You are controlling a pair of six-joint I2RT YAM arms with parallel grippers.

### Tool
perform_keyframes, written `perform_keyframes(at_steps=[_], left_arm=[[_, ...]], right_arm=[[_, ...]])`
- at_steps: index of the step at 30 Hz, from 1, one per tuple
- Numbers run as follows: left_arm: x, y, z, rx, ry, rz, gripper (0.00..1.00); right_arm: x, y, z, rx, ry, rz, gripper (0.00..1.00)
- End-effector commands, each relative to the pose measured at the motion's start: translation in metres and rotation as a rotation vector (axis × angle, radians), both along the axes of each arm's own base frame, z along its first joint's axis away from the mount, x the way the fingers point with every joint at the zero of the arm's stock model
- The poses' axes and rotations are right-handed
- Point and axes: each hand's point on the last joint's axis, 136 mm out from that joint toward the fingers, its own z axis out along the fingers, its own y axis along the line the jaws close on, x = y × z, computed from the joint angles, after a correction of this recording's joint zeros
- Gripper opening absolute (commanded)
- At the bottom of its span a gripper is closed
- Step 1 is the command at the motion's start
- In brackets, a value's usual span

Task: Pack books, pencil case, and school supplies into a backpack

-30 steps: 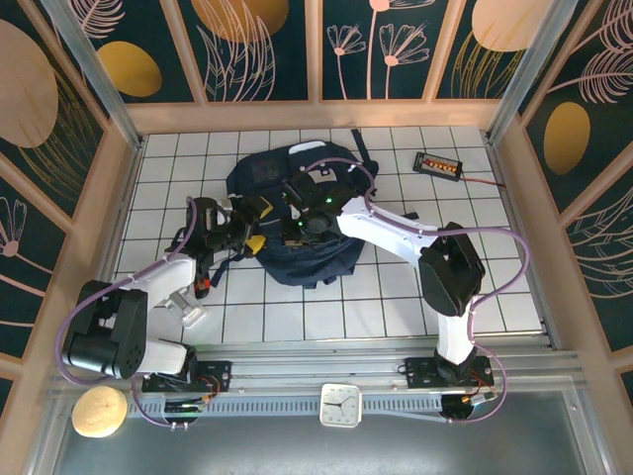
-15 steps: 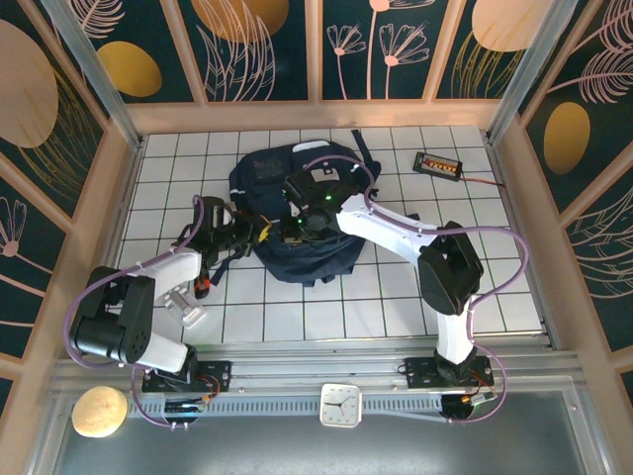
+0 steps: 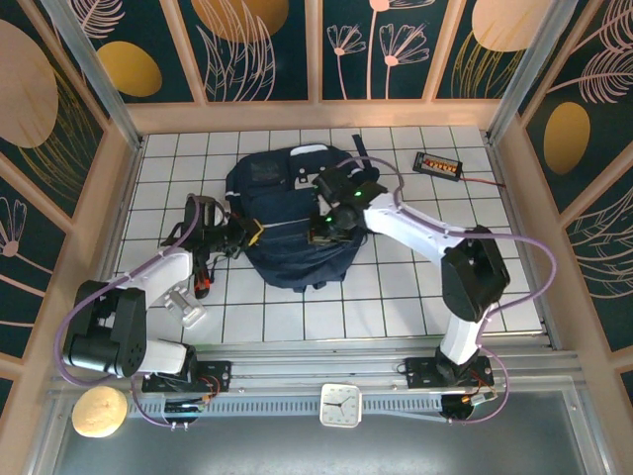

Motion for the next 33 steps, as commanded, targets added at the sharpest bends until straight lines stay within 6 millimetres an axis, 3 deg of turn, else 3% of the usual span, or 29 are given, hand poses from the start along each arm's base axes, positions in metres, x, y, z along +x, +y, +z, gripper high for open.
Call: perform_keyframes(at_steps=[1,7,10,16,19,25,28,33], left_arm=[[0.008,0.016,0.007,0.089,-0.041,-0.002,0.0],[0.009,0.021,0.007,0.171,-0.052,-0.078,0.0],[0.009,0.03,0.008,0.21,-0.054,-0.098,0.0],[0.014,0.043,0.009,0.307,-0.051,-0.159,0.0],[0.013,0.046,0.001,0.345,-0.03,-0.191,0.0],[0.015,0.049,0.001,0.401,-0.038,-0.239,0.0],[0.014,0.053,0.0,0.438,-0.034,-0.256,0.0],[0.017,0.052,0.01,0.437,-0.064,-0.266,0.0]], right_arm=[[-0.001,-0.041,0.003,-0.099,-0.012,0.018,0.0],[0.027,-0.069,-0.003,-0.19,-0.13,0.128,0.0],[0.036,-0.07,-0.001,-0.206,-0.241,0.218,0.0],[0.059,-0.075,0.024,-0.274,-0.595,0.382,0.0],[0.071,-0.078,0.027,-0.349,-0.72,0.466,0.0],[0.103,-0.105,0.007,-0.473,-0.743,0.611,0.0],[0.112,-0.103,0.008,-0.44,-0.75,0.66,0.0],[0.104,-0.087,0.01,-0.364,-0.726,0.755,0.0]])
